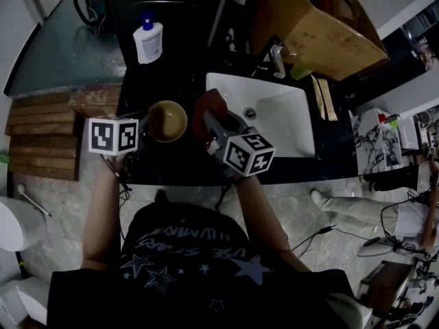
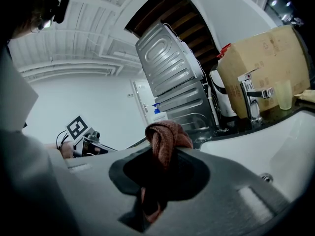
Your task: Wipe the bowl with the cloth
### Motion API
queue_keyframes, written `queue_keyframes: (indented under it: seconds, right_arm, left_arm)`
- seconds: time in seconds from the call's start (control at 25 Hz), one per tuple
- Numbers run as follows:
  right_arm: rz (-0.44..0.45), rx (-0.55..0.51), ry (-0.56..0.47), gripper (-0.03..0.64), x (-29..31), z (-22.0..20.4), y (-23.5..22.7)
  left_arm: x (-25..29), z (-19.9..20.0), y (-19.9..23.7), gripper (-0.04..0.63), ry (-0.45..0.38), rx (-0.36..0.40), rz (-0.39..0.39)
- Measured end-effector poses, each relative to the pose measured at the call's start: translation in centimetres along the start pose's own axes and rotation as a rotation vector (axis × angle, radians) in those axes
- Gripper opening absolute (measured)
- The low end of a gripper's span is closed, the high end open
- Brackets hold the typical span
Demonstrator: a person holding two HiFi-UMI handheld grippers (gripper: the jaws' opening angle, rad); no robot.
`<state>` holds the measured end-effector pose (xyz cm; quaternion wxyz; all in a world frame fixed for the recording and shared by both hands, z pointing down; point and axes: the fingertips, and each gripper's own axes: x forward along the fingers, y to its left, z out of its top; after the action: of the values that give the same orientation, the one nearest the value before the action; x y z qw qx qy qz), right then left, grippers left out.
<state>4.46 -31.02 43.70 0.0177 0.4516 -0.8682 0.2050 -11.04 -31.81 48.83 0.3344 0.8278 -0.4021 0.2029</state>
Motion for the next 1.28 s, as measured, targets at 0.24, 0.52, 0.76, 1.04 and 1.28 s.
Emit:
queue_keyframes:
  seconds: [0.24, 0.52, 0.76, 1.04, 1.28]
  right_arm:
    - [0.010, -0.003, 0.004, 0.069, -0.8, -0.2, 0.1]
    - [0.034, -0.015, 0.013, 0.069, -3.6, -1.0, 0.7]
    - [0.078, -0.025, 0.020, 0.069, -7.3, -2.0, 1.5]
    - [0.147, -0.033, 0.024, 0.069, -11.6, -4.0, 2.7]
    - [0.225, -0.049, 0.040, 0.069, -13.2, -6.0, 3.5]
  left_arm:
    - [-0.5, 0.0, -0.3, 0.123, -0.049, 0.066, 0.017]
    - [-3.1, -0.6, -0.6, 0.161, -0.141, 0.050, 0.113]
    - [-5.5, -3.2, -2.9, 0.161, -0.225, 0.068, 0.205]
    - [-7.6, -7.1, -7.8, 0.160, -0.315, 0.163, 0.289]
    - [-8.4, -10.1, -10.5, 0.160, -0.346, 0.145, 0.321]
